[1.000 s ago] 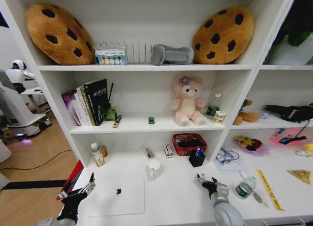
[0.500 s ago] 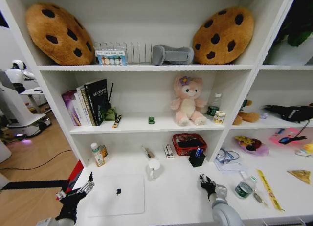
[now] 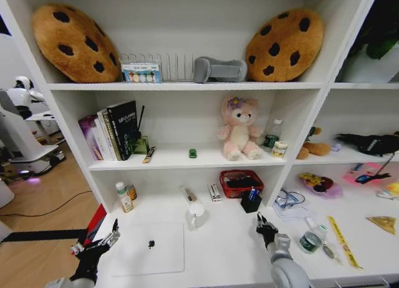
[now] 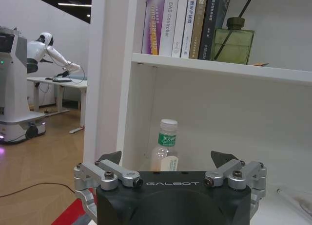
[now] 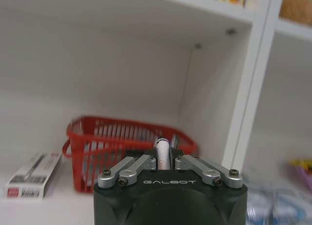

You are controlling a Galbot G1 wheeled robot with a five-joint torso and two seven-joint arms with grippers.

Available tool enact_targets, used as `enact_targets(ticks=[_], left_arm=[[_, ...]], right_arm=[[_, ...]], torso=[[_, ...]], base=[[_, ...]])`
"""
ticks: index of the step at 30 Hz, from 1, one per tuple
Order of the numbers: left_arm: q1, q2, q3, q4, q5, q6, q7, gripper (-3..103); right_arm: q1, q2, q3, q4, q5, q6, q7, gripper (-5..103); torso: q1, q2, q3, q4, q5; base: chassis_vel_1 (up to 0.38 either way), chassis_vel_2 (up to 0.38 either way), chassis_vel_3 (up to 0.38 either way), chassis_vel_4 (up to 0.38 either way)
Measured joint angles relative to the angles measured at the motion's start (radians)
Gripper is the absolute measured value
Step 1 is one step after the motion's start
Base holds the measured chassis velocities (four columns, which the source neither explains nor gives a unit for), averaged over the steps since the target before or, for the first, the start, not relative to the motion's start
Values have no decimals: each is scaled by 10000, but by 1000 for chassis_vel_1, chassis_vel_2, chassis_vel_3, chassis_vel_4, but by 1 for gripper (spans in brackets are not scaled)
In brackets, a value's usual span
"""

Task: Organize the objects on the table.

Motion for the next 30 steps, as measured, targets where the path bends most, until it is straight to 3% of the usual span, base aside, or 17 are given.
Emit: enact_targets(ticks=[6, 14, 26, 28, 30], left_arm=[[79, -88, 29, 17, 67, -19, 0, 100], [122, -19, -24, 21, 67, -48, 46, 100], [100, 11, 9, 17, 87, -50, 83, 100], [88, 110, -49, 29, 12, -51, 87, 100], [36, 144, -81, 51, -49, -51, 86, 100]], right_arm=[[1418, 342, -325, -1110, -1002, 842, -188, 12], [3332, 136, -909, -2645, -674, 1006, -294, 12], [4021, 73, -1233, -3298, -420, 980, -306, 9], [4201, 59, -1359, -3677, -418, 985, -334, 18], [4306, 79, -1424, -3833, -421, 998, -323, 20]], torso=[[1, 0, 1, -2, 6], [1, -1, 1, -2, 4], [1, -2, 1, -3, 5], [1, -1, 1, -4, 6], [1, -1, 1, -3, 4]], base=[[0, 0, 0, 0], [0, 0, 0, 0], [0, 0, 0, 0], [0, 0, 0, 0], [0, 0, 0, 0]])
